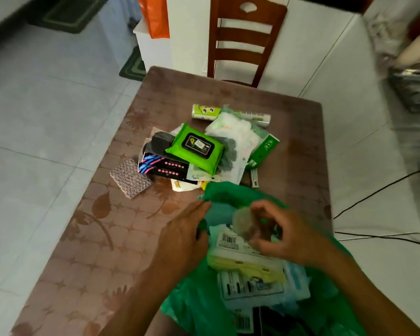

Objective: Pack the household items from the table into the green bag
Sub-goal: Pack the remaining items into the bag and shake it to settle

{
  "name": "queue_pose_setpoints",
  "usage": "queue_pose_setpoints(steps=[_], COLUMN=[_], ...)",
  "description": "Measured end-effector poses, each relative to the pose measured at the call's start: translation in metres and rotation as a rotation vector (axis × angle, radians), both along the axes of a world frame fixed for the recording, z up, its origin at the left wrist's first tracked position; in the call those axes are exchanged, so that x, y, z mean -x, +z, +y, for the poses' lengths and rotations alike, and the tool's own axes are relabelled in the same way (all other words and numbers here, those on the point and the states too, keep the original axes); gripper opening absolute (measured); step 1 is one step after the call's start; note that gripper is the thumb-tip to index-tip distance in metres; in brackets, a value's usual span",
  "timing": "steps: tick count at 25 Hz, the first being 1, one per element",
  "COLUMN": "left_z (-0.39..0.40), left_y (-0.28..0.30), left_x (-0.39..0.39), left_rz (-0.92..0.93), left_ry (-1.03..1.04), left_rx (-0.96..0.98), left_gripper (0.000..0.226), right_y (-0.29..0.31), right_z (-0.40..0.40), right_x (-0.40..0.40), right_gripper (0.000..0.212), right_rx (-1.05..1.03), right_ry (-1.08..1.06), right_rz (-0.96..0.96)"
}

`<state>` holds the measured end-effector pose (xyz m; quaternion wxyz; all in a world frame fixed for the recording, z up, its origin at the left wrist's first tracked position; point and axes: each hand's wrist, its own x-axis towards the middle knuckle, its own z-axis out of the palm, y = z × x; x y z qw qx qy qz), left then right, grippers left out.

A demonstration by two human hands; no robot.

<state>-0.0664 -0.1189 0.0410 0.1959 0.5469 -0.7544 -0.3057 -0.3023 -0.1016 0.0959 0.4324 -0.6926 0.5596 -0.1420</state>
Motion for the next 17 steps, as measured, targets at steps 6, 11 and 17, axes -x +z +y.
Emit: queue_pose_setpoints(steps=[6,11,17], left_z=[-0.009,-0.006,-0.007], left_y=[0.012,0.011,-0.01], left_x=[0.01,-0.01,-0.025], left_rz=[-0.022,0.005,0.005], left_ry=[-0.093,-0.094,-0.082], left_rx=[0.038,-0.016,0.034], left_gripper=[0.06,0.06,0.063], right_y=[-0.048,-0.028,-0.121], right_z=[-0.02,-0.073,-0.208], right_x=[0.033,-0.004,-0.061], right_gripper=[0.049,0.017,0.035], right_rx=[0.226,0.353,-0.351], right_ry=[0.034,-0.161,-0.413], right_rz=[0.63,0.253,0.198])
